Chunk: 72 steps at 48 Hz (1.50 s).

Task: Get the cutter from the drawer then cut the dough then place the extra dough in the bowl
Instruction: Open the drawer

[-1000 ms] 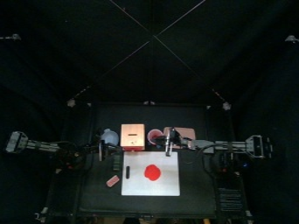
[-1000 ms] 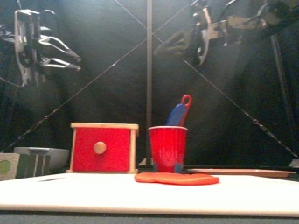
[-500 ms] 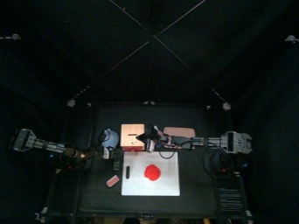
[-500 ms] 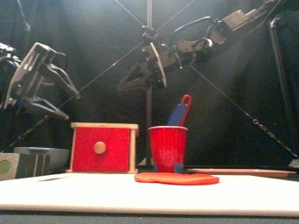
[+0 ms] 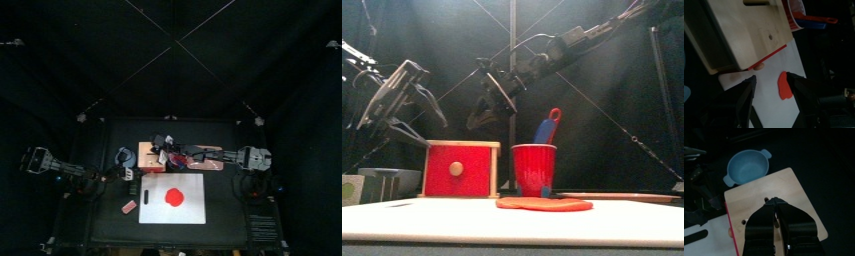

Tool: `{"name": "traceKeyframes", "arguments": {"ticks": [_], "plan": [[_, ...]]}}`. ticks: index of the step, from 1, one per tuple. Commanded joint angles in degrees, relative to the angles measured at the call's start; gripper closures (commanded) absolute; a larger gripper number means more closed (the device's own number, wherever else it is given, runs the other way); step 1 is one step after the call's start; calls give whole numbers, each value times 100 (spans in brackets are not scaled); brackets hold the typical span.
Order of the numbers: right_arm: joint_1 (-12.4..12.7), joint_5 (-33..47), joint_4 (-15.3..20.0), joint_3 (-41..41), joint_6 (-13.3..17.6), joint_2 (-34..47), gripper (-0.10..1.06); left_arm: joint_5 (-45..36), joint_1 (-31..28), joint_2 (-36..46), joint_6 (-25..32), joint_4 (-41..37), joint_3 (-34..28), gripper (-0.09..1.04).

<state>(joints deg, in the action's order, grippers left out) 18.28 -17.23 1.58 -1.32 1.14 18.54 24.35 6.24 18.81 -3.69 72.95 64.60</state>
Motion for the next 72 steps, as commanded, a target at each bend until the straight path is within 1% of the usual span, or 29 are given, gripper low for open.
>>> {"name": "traceKeyframes", "arguments": {"ticks": [1,7,20,28,39,44,53,57,72], "plan": [[88,-360,-18,369,-9,9,92,53,9,-185,9,149,-237,8],[132,-624,-26,527,-9,149,92,123,-9,-316,9,299,-316,8],[132,-1116,-26,642,-9,308,92,132,-26,-686,9,448,-519,8],[132,-1169,-35,642,-18,316,92,114,-26,-1037,9,527,-738,8],[123,-1169,-44,642,-18,316,92,132,-35,-1301,9,606,-905,9],[123,-1169,-44,650,-26,316,92,167,-35,-1371,9,773,-940,12],[114,-1169,-53,650,-44,316,92,264,-35,-1406,18,984,-949,27],[97,-1169,-88,642,-35,316,92,299,-35,-1406,18,984,-949,30],[79,-1178,-141,633,-26,316,92,448,-35,-1406,9,1028,-1046,31]]}}
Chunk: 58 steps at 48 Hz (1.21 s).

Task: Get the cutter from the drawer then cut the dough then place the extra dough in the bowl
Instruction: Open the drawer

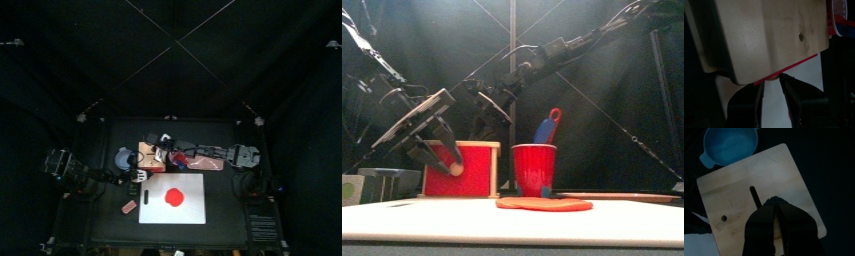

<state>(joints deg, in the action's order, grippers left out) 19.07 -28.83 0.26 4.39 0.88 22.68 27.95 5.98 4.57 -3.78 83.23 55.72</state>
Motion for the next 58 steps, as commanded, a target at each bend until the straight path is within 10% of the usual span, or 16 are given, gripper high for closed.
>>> {"name": "traceKeyframes", "arguments": {"ticks": [1,24,58], "plan": [[-9,-18,-9,53,0,-97,92,97,-9,18,18,9,-176,31],[0,-18,-9,26,-35,-97,92,70,97,9,18,316,-158,40],[-18,-18,-9,26,-44,-18,92,149,97,-88,18,483,-343,18]]}}
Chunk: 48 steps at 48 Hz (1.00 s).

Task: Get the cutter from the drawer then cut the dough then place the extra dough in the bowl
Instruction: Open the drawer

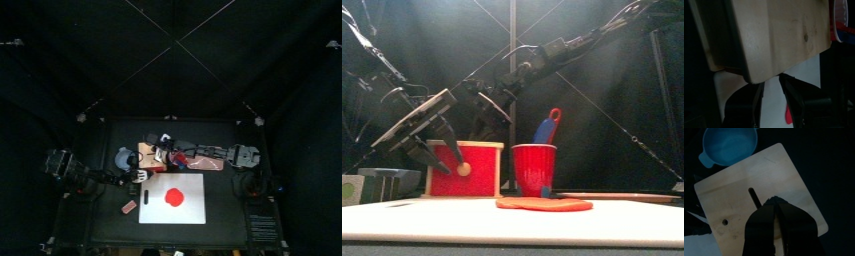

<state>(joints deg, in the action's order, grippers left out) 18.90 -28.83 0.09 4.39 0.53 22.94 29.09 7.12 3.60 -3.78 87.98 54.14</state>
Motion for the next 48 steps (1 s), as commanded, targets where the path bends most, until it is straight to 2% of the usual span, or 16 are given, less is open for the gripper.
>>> {"name": "traceKeyframes", "arguments": {"ticks": [1,29,34,42,48], "plan": [[0,-18,18,26,-9,-44,92,35,-18,9,18,9,-193,18],[0,-26,9,18,-44,-9,92,281,-70,-422,18,167,-483,20],[-9,-26,9,9,-44,-9,92,281,-70,-466,18,211,-501,24],[-9,-35,9,9,-26,-9,92,290,-70,-404,18,229,-422,38],[-26,-35,9,9,0,-9,92,290,-62,-325,18,229,-316,43]]}}
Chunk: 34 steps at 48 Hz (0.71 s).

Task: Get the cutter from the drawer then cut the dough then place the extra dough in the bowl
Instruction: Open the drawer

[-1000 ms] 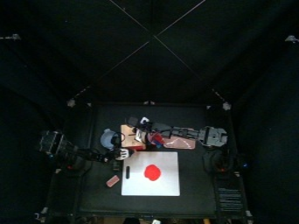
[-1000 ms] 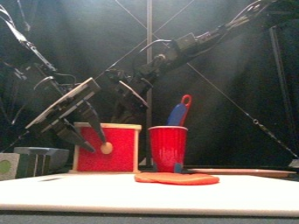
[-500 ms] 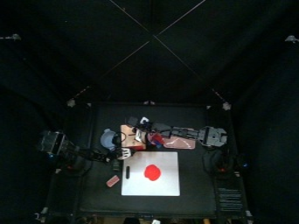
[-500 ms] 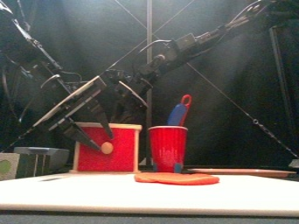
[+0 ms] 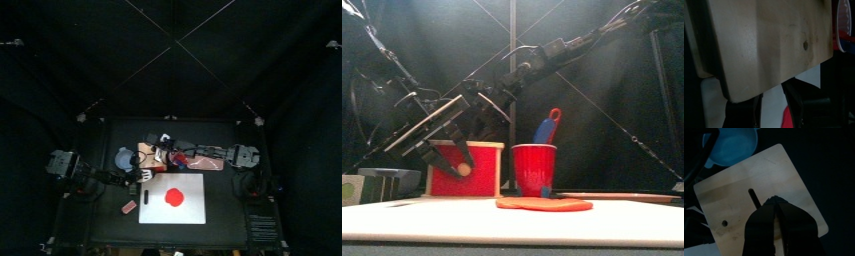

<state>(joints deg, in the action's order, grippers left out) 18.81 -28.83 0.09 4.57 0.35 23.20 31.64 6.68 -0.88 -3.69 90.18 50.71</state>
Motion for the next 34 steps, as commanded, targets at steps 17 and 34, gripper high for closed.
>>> {"name": "traceKeyframes", "arguments": {"ticks": [17,34], "plan": [[-62,-44,26,97,70,-9,92,-35,158,448,18,62,325,43],[-79,-220,9,149,70,62,92,-70,457,360,9,114,158,43]]}}
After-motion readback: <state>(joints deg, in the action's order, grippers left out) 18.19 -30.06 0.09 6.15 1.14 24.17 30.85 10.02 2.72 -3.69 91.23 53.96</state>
